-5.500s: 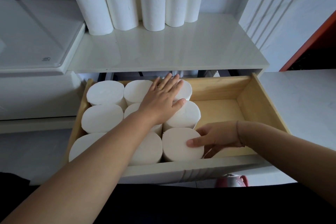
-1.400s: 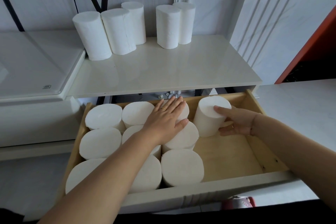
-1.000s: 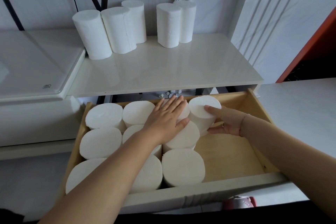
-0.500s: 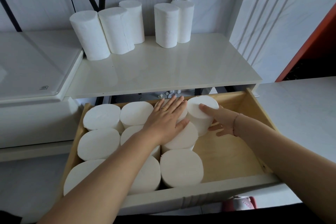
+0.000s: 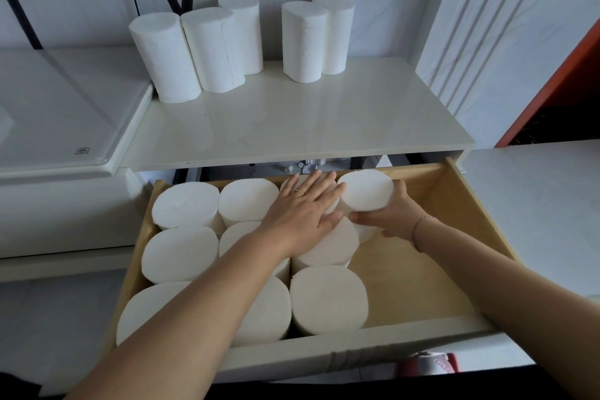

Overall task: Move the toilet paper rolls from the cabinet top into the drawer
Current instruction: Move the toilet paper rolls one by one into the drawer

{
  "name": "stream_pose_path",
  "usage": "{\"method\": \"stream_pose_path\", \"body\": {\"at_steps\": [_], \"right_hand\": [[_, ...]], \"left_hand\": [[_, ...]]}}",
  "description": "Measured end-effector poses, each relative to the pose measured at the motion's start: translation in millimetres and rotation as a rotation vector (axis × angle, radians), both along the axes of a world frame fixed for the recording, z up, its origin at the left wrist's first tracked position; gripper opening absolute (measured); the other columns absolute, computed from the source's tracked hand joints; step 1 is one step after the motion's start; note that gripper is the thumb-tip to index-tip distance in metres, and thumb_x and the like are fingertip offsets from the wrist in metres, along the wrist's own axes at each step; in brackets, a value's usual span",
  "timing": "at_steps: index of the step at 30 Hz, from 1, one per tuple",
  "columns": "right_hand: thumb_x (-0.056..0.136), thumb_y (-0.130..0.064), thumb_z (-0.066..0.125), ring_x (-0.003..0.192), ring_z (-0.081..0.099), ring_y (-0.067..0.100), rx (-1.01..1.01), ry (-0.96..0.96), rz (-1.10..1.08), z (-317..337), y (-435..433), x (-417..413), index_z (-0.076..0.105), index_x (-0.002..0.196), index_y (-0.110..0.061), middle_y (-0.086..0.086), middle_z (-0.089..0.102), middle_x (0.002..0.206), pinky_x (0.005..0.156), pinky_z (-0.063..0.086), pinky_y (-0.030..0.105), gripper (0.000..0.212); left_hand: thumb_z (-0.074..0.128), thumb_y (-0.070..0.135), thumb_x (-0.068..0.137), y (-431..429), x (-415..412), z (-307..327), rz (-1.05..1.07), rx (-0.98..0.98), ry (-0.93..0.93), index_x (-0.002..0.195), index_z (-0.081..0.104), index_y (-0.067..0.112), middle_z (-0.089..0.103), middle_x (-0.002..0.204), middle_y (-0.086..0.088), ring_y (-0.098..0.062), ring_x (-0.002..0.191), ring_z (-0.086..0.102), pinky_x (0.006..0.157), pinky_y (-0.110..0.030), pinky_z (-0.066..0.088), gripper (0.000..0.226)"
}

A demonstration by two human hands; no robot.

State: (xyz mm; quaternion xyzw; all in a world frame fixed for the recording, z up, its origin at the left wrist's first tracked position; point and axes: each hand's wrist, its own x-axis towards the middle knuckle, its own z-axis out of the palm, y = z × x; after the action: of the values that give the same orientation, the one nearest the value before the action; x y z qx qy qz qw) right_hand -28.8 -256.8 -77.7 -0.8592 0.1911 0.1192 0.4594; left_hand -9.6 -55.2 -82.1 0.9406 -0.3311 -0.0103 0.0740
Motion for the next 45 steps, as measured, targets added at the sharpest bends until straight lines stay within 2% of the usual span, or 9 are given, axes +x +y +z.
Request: {"method": "stream_pose_path", "body": {"at_steps": [4, 8, 11, 14, 18, 23, 33, 38, 45], "right_hand": [[0.064, -0.045, 0.084, 0.129, 0.037, 0.029, -0.175, -0.016, 0.051, 16, 5, -6, 0.016, 0.145, -0.016, 0.011, 0.030, 0.144, 0.105, 0.038, 0.041, 0.110], [0.062, -0.068, 0.069, 0.128, 0.037, 0.028, -0.490, -0.309, 0.129, 53, 32, -4, 0.026, 0.141, -0.017, 0.009, 0.033, 0.139, 0.104, 0.037, 0.040, 0.104], [0.065, -0.064, 0.068, 0.127, 0.040, 0.026, -0.397, -0.504, 0.171, 74, 69, 21, 0.031, 0.138, -0.015, 0.008, 0.037, 0.136, 0.108, 0.037, 0.039, 0.095], [0.073, -0.050, 0.074, 0.131, 0.038, 0.027, -0.289, -0.608, 0.206, 80, 109, 61, 0.030, 0.141, -0.012, 0.010, 0.035, 0.139, 0.112, 0.033, 0.037, 0.089], [0.076, -0.047, 0.075, 0.137, 0.033, 0.029, -0.117, -0.608, 0.190, 77, 159, 119, 0.020, 0.147, -0.013, 0.010, 0.026, 0.149, 0.114, 0.031, 0.038, 0.096], [0.076, -0.045, 0.075, 0.138, 0.033, 0.031, -0.061, -0.620, 0.155, 72, 208, 179, 0.013, 0.150, -0.013, 0.010, 0.022, 0.153, 0.111, 0.032, 0.038, 0.102], [0.075, -0.039, 0.074, 0.134, 0.035, 0.032, 0.038, -0.587, 0.066, 60, 253, 262, 0.008, 0.151, -0.016, 0.011, 0.024, 0.149, 0.112, 0.032, 0.040, 0.104], [0.064, -0.048, 0.074, 0.131, 0.036, 0.029, 0.067, -0.635, 0.001, 54, 260, 279, 0.004, 0.151, -0.022, 0.009, 0.027, 0.143, 0.106, 0.032, 0.037, 0.115], [0.055, -0.059, 0.074, 0.124, 0.042, 0.028, 0.046, -0.663, -0.102, 55, 268, 285, 0.005, 0.150, -0.031, 0.006, 0.035, 0.136, 0.102, 0.036, 0.039, 0.121]], "left_hand": [[0.015, 0.050, 0.098, 1, 0, 1, 0.017, -0.056, 0.004, 0.150, 0.001, 0.030, -0.006, 0.158, 0.010, -0.006, 0.143, -0.013, 0.113, -0.030, -0.015, 0.057], [0.022, 0.045, 0.100, 12, 3, 11, 0.055, -0.214, -0.084, 0.150, 0.012, 0.023, 0.008, 0.158, 0.006, -0.007, 0.144, -0.003, 0.115, -0.026, -0.009, 0.055], [0.021, 0.045, 0.099, 24, 12, 23, 0.179, -0.357, -0.182, 0.148, 0.021, 0.022, 0.019, 0.156, 0.005, -0.009, 0.145, 0.005, 0.118, -0.030, -0.001, 0.054], [0.016, 0.048, 0.097, 44, 24, 28, 0.387, -0.355, -0.219, 0.149, 0.019, 0.022, 0.016, 0.157, 0.003, -0.013, 0.145, 0.002, 0.117, -0.035, -0.005, 0.058], [0.018, 0.048, 0.098, 78, 39, 29, 0.670, -0.305, -0.256, 0.149, 0.017, 0.020, 0.010, 0.158, 0.000, -0.019, 0.146, -0.003, 0.113, -0.037, -0.012, 0.058], [0.019, 0.049, 0.097, 95, 47, 32, 0.819, -0.295, -0.304, 0.149, 0.020, 0.019, 0.013, 0.158, -0.003, -0.022, 0.146, 0.000, 0.112, -0.038, -0.014, 0.059], [0.017, 0.045, 0.099, 89, 48, 20, 0.773, -0.240, -0.232, 0.149, 0.017, 0.019, 0.012, 0.158, -0.004, -0.024, 0.146, -0.002, 0.116, -0.046, -0.009, 0.057], [0.011, 0.048, 0.093, 80, 45, 22, 0.751, -0.256, -0.228, 0.148, 0.023, 0.021, 0.017, 0.157, -0.002, -0.023, 0.146, 0.001, 0.114, -0.046, -0.011, 0.062], [0.015, 0.047, 0.096, 78, 44, 20, 0.748, -0.239, -0.215, 0.149, 0.018, 0.023, 0.010, 0.158, -0.002, -0.022, 0.146, -0.003, 0.112, -0.044, -0.017, 0.058]]}}
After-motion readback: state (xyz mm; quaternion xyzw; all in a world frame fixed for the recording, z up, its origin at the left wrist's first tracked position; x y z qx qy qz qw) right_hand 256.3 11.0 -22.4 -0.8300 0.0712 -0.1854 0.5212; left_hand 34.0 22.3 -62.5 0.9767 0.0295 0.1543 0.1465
